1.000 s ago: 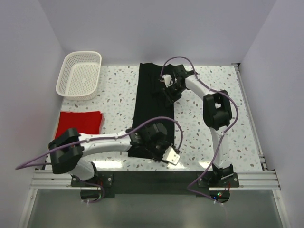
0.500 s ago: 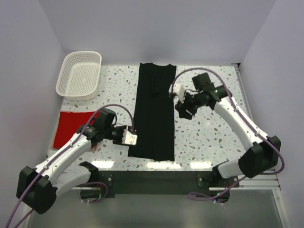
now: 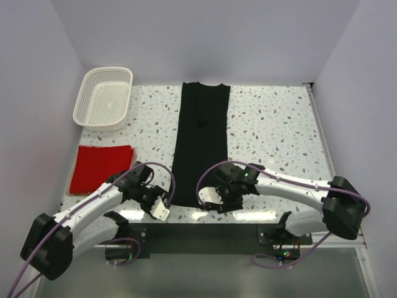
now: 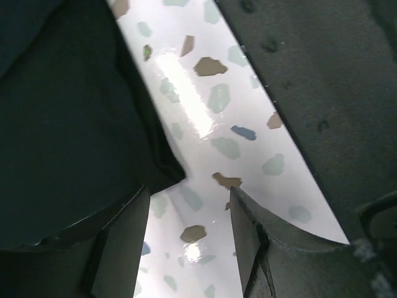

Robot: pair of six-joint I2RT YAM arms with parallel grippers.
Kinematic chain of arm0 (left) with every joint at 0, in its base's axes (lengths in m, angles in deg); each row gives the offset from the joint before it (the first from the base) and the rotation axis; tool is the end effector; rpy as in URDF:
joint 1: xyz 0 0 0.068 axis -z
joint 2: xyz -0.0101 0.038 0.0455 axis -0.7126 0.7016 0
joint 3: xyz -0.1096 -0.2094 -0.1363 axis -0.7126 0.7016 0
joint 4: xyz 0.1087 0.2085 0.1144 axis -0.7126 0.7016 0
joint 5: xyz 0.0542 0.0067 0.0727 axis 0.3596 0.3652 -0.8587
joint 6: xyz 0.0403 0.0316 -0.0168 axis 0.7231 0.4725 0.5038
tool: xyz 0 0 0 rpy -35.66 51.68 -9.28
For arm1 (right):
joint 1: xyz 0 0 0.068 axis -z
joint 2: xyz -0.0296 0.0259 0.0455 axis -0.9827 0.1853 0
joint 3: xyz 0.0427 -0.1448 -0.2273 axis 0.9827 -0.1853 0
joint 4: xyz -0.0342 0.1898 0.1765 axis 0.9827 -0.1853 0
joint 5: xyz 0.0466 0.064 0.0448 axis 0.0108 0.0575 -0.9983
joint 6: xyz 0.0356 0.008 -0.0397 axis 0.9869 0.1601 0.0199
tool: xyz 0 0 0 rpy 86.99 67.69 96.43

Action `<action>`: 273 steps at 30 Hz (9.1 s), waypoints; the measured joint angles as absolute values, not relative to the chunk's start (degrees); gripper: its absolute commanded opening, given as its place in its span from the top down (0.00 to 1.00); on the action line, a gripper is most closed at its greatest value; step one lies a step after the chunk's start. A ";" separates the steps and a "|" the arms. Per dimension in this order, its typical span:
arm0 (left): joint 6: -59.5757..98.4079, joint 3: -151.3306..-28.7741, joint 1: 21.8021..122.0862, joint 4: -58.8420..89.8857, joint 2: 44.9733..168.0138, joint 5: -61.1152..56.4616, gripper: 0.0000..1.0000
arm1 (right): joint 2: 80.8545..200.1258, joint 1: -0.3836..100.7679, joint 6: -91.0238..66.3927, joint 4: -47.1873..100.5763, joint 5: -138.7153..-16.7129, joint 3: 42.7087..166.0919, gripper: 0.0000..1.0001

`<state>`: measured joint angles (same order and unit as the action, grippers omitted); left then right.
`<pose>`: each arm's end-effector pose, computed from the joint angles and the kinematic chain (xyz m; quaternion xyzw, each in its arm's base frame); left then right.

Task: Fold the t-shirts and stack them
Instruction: Fold the tshirt

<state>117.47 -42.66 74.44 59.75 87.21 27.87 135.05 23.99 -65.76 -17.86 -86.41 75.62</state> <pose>0.1138 -0.0884 0.1588 0.8154 0.4588 -0.2205 0.2758 0.1216 0.1932 0.2000 -0.7740 0.6017 0.1508 0.1272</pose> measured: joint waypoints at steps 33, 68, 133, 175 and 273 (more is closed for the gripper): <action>107.11 -40.14 84.27 38.77 96.14 25.49 1.00 | 140.12 14.46 -62.70 1.51 -73.23 68.08 1.00; 99.88 -69.74 67.68 41.68 111.95 30.93 1.00 | 144.01 43.07 -80.19 -11.69 -80.79 92.71 1.00; 91.24 -63.44 67.79 23.56 125.80 19.65 0.64 | 164.77 45.74 -78.53 -4.39 -78.37 95.72 0.66; 93.54 -82.85 76.16 73.90 101.48 26.16 1.00 | 139.77 45.69 -75.64 -46.49 -92.31 112.93 1.00; 74.02 -80.60 89.13 40.70 127.16 18.08 1.00 | 191.39 52.25 -44.04 -30.12 -113.08 129.67 0.80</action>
<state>74.02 -80.60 89.13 40.70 127.16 18.08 191.39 52.25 -44.04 -30.12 -113.08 129.67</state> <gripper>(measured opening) 0.037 0.194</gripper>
